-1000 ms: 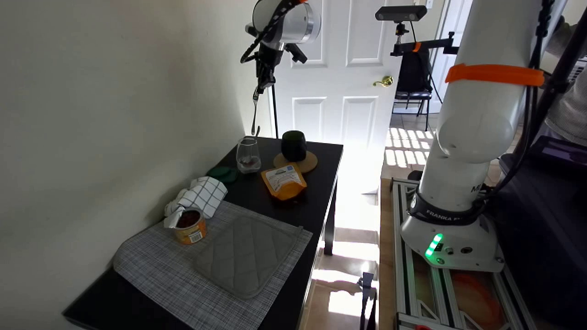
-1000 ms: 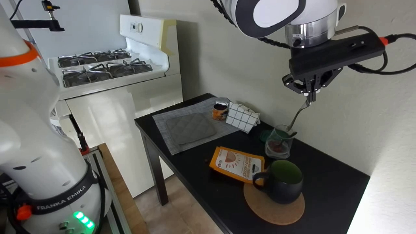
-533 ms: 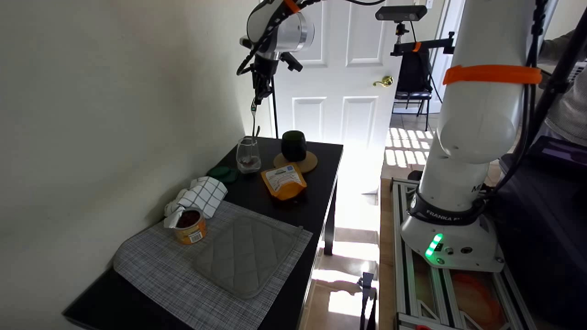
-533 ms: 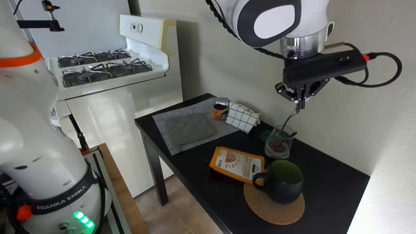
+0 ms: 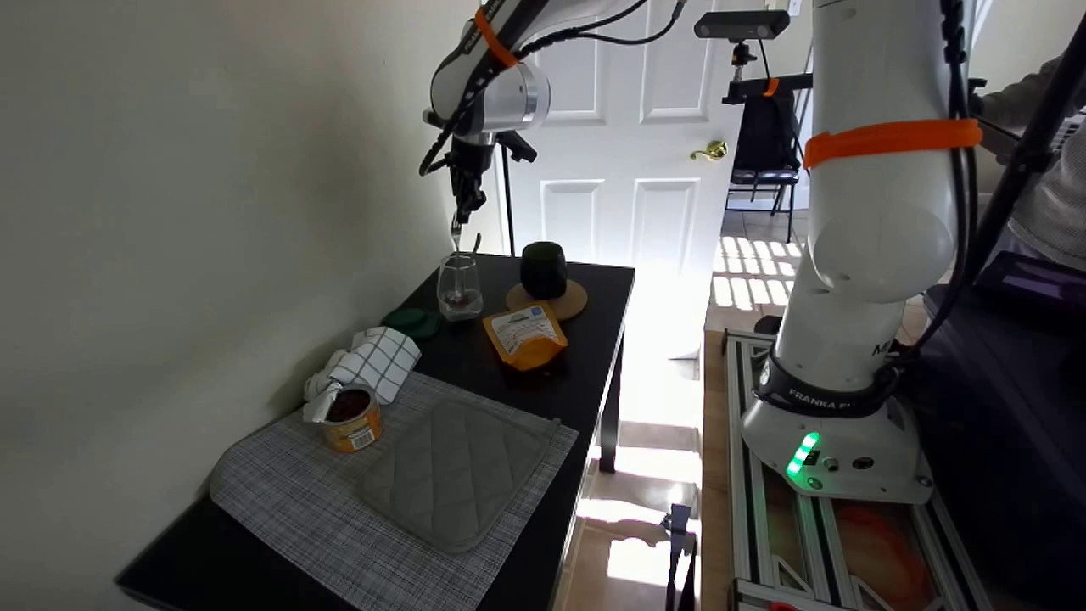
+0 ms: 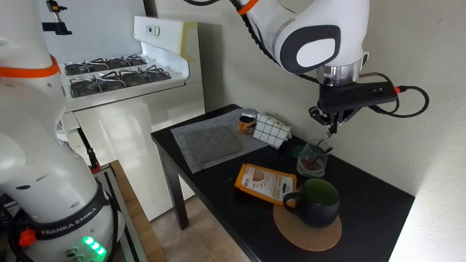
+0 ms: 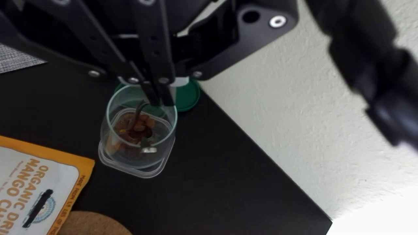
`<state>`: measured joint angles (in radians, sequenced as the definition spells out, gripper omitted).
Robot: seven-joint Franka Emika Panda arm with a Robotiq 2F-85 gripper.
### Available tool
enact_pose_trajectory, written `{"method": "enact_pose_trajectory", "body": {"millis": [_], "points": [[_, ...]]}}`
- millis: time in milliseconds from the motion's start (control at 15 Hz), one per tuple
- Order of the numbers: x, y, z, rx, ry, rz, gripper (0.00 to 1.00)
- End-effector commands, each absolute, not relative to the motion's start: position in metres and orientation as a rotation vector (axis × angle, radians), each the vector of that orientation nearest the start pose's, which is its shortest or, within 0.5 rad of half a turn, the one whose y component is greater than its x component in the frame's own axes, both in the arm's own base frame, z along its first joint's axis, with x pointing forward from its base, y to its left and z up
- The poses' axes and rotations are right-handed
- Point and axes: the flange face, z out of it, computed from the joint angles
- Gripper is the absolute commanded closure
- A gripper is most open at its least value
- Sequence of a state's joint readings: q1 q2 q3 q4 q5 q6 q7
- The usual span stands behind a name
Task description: Remove the silver fork from the black mug and put it in the glass cup.
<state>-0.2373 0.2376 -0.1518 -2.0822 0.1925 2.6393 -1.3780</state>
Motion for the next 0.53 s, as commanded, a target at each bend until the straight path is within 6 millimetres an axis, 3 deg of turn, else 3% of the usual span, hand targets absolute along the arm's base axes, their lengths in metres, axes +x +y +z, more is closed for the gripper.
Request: {"method": "enact_pose_trajectory", "body": {"millis": [0,400,467], "points": [[0.588,-0.234,0.331,-3.021,-1.320,-0.439,0.99],[0.607,-0.244,0.313,-3.067,-1.249,-0.327,0.99],[0.608,-0.245,0.313,-3.075,-1.236,-0.297,0.72]]}}
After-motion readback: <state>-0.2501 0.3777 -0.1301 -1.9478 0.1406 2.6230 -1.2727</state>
